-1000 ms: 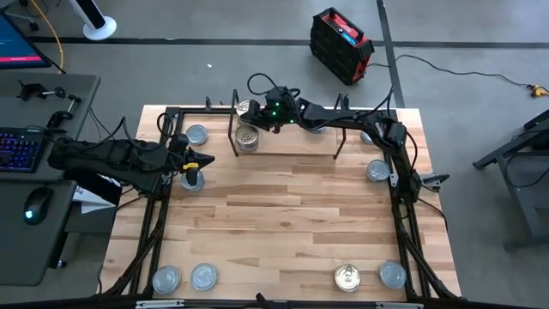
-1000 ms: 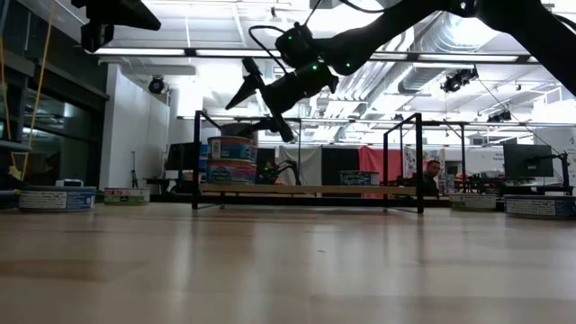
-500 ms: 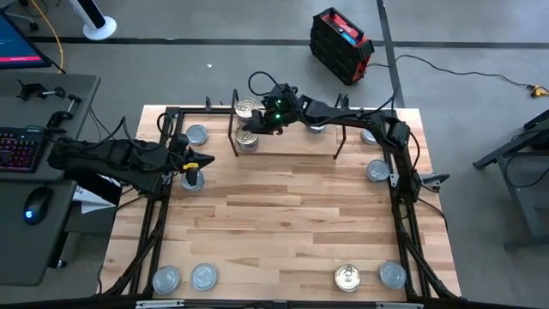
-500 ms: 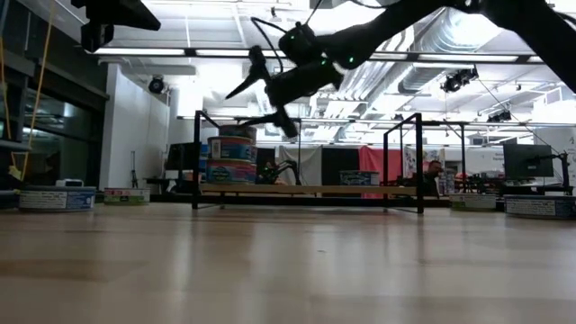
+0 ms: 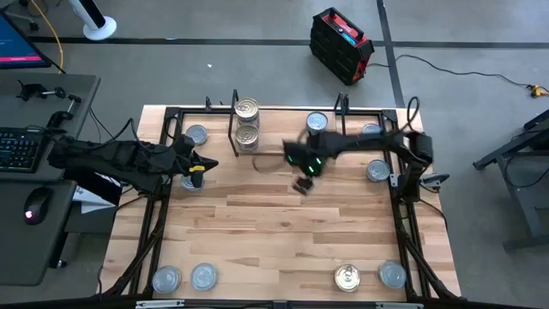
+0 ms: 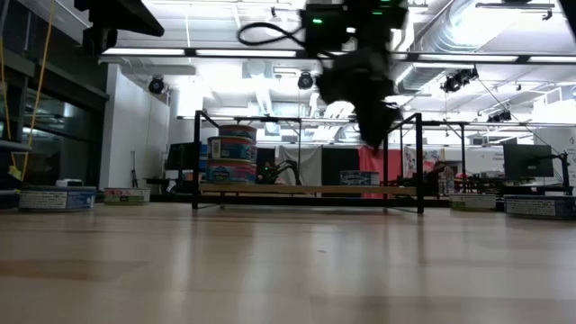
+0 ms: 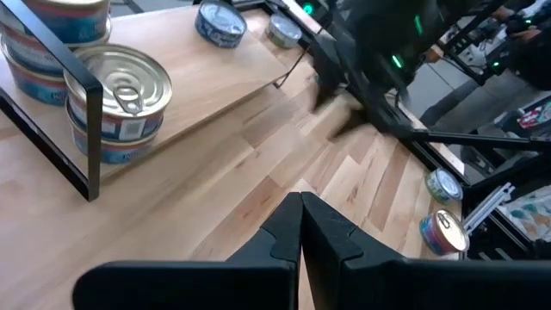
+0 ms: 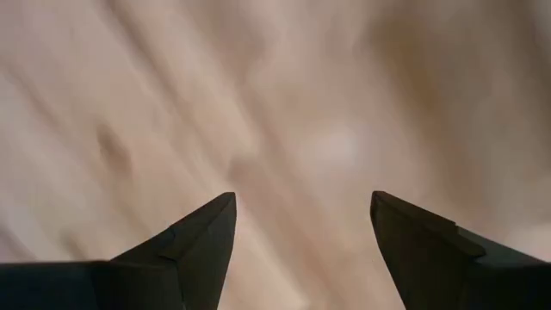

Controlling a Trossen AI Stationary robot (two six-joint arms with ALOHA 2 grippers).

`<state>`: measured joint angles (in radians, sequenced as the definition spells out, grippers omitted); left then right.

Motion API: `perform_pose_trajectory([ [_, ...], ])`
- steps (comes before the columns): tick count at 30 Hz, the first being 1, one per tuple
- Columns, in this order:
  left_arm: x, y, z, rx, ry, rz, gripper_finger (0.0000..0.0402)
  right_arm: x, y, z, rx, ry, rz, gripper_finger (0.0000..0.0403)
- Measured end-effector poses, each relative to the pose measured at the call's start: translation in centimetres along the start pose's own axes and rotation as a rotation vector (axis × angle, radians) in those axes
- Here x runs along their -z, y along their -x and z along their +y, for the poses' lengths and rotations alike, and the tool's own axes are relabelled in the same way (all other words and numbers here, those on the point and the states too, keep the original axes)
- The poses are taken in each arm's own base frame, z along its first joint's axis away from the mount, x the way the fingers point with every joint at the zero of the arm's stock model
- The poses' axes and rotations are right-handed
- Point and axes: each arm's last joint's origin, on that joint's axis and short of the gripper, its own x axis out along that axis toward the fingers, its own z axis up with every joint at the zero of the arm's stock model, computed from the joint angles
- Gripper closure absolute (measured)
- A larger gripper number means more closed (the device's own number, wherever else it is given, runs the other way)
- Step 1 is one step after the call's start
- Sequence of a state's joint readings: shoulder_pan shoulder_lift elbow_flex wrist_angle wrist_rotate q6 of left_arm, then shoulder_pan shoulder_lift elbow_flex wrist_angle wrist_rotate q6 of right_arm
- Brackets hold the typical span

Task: Stack canned seafood by type on shelf
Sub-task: Stack the blue pink tuna can on top of the other blue pink tuna cans on the shelf

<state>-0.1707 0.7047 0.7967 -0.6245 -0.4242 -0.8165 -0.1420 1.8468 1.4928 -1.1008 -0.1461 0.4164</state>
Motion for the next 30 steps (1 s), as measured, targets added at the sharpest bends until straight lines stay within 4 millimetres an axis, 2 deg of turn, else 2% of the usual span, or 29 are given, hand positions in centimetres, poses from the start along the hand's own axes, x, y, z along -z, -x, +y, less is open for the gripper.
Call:
perform_pose_trajectory([
  [3, 0.2, -0.7, -0.3, -0.012, 0.014, 0.012, 0.0401, 4.6, -2.1, 0.1, -0.021, -0.03, 0.09, 0.0144],
  [6, 0.3, -1.6, -0.8, -0.015, 0.015, 0.024, 0.0401, 9.4, -3.1, -0.3, -0.061, -0.127, 0.131, 0.0144],
  [10, 0.6, -2.8, -1.2, -0.034, 0.001, 0.04, 0.0401, 14.6, -2.1, -0.1, -0.167, -0.251, 0.085, 0.0144],
  [13, 0.8, -3.5, -1.4, -0.051, -0.027, 0.055, 0.0401, 17.2, -1.4, -0.2, -0.195, -0.365, 0.025, 0.0152],
  [16, 1.0, -4.0, -1.6, -0.06, -0.044, 0.064, 0.0401, 19.0, -1.2, 0.2, -0.257, -0.411, 0.0, 0.0176],
  [19, 1.0, -4.3, -1.7, -0.058, -0.046, 0.063, 0.0401, 19.7, -1.2, 1.6, -0.342, -0.378, -0.015, 0.0223],
  [25, 0.9, -4.3, -1.8, -0.048, -0.064, 0.053, 0.0401, 20.7, -1.0, 6.4, -0.515, -0.259, -0.02, 0.0376],
  [26, 0.8, -4.3, -1.9, -0.039, -0.06, 0.044, 0.0401, 21.0, -1.1, 7.4, -0.528, -0.232, -0.01, 0.0389],
  [30, 0.7, -5.3, -2.8, 0.033, -0.099, 0.037, 0.0401, 23.1, -2.2, 11.2, -0.516, -0.136, 0.112, 0.0389],
])
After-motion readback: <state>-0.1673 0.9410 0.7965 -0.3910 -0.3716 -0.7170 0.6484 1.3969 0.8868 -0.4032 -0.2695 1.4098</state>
